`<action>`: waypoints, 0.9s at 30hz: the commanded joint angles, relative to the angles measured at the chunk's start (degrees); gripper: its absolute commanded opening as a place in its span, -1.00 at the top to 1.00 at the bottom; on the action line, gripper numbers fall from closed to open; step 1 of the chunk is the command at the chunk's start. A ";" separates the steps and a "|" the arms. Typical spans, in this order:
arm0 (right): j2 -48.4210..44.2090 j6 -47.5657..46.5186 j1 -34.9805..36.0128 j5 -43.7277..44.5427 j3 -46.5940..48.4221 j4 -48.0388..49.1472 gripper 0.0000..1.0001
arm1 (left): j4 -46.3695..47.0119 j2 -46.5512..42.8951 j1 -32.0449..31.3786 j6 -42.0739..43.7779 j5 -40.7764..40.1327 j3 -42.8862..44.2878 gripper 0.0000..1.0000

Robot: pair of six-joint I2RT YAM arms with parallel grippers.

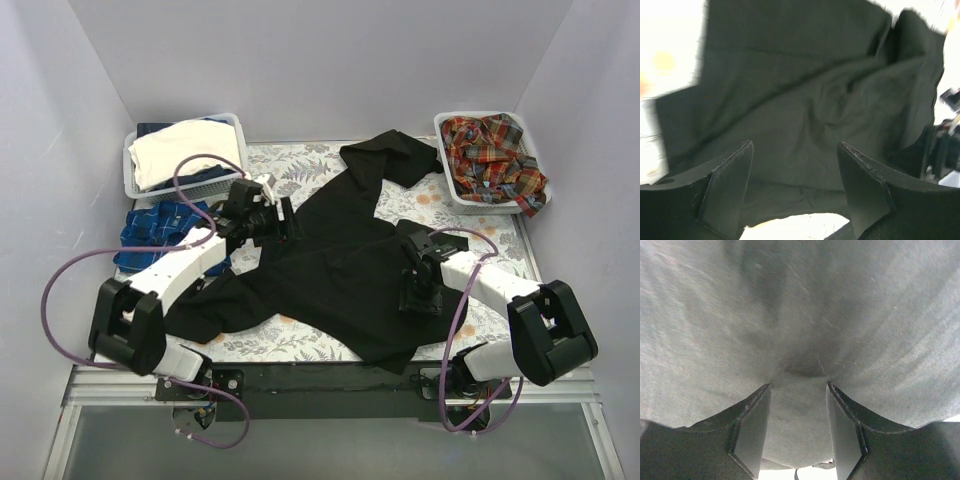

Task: Fold and stack the long sleeve shirts
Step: Flatten the shirt out

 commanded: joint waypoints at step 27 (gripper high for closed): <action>3.13 -4.85 -7.40 3.07 4.97 -2.53 -0.10 | 1.81 36.97 1.00 -7.31 -11.06 18.75 -0.11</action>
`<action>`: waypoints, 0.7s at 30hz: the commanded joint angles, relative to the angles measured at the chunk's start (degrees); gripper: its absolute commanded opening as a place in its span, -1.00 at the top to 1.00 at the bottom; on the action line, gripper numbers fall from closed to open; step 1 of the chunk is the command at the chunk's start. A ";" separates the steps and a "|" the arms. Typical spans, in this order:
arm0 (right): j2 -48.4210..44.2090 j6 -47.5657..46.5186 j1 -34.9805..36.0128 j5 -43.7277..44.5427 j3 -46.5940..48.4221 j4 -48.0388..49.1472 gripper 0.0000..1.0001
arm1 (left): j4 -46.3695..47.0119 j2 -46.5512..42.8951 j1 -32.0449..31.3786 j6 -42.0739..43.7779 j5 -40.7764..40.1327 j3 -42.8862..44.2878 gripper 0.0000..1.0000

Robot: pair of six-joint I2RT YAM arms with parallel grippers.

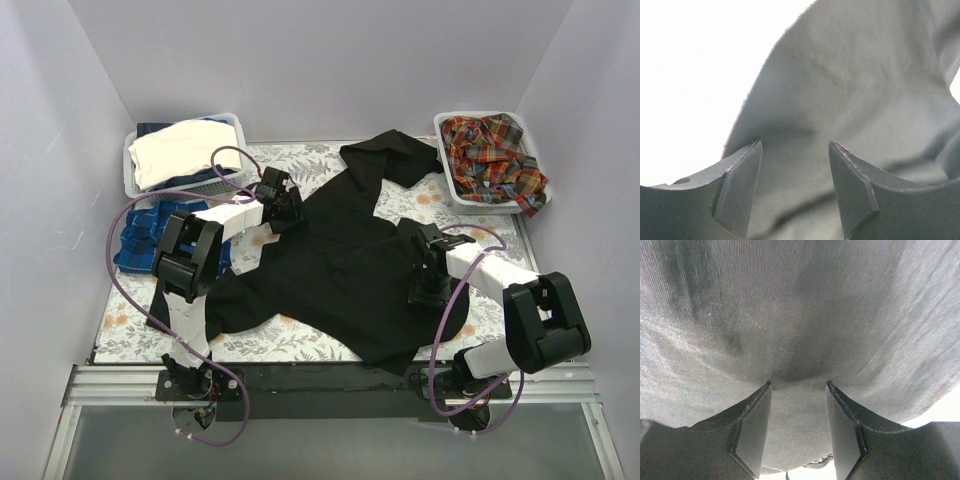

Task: Fold and stack the long sleeve shirts
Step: Flatten the shirt out

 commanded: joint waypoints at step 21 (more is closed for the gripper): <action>4.81 -15.80 -2.54 -5.79 17.04 -1.94 -0.08 | -12.58 24.23 3.22 8.82 -31.60 37.29 -0.07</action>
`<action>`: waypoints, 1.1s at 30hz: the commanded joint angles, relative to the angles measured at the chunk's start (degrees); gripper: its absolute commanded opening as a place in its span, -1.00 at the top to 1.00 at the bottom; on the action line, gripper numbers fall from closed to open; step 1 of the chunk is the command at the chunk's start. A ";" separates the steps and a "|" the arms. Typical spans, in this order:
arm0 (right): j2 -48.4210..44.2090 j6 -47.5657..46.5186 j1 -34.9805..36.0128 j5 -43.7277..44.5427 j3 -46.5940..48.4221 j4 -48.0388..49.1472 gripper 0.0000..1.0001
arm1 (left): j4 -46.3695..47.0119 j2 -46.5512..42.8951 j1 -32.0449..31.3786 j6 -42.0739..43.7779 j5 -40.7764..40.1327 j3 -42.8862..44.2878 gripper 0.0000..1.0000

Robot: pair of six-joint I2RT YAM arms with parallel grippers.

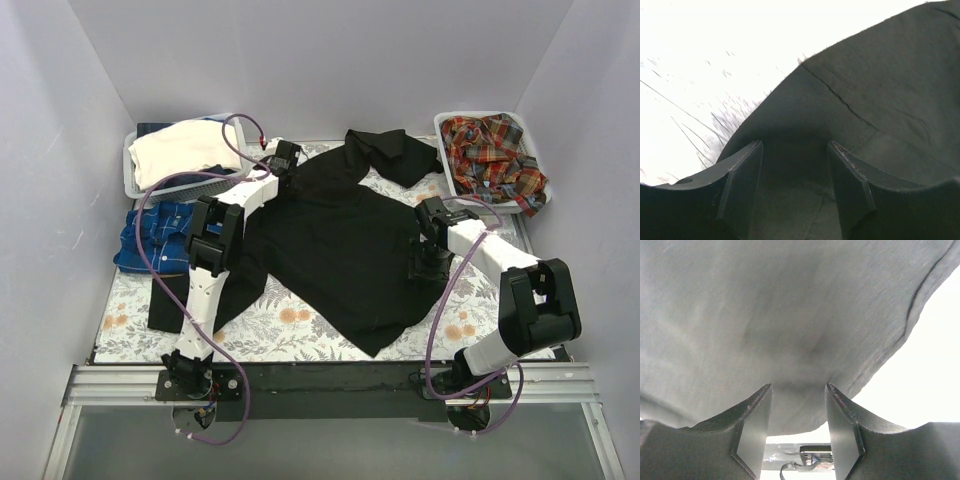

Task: Fold and stack the long sleeve shirts
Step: Flatten the shirt out

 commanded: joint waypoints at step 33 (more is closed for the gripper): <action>1.98 -3.27 -6.92 -4.32 -7.89 -6.12 0.02 | -6.97 2.48 4.02 2.83 -7.57 8.07 -0.02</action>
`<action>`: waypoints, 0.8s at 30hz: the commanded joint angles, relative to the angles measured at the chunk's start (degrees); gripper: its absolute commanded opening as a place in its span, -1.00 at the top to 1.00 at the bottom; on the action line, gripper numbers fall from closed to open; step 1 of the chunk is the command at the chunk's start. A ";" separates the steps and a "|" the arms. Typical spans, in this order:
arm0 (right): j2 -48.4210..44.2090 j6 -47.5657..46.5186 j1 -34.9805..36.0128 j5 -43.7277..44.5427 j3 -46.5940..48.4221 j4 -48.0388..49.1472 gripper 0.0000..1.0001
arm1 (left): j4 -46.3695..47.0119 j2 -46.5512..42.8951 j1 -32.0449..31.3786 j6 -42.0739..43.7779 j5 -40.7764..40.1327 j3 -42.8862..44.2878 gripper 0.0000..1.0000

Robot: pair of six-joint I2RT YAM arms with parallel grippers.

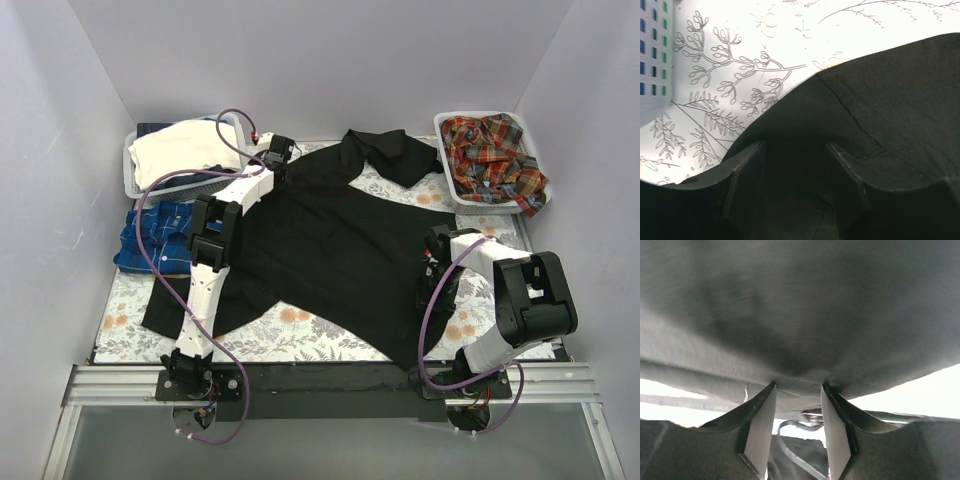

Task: Fold and stack the long sleeve shirts
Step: Flatten the shirt out

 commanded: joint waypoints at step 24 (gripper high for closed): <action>9.34 -1.57 -7.52 13.78 24.61 3.71 -0.06 | -0.07 -34.52 -0.29 4.84 12.53 -28.53 -0.40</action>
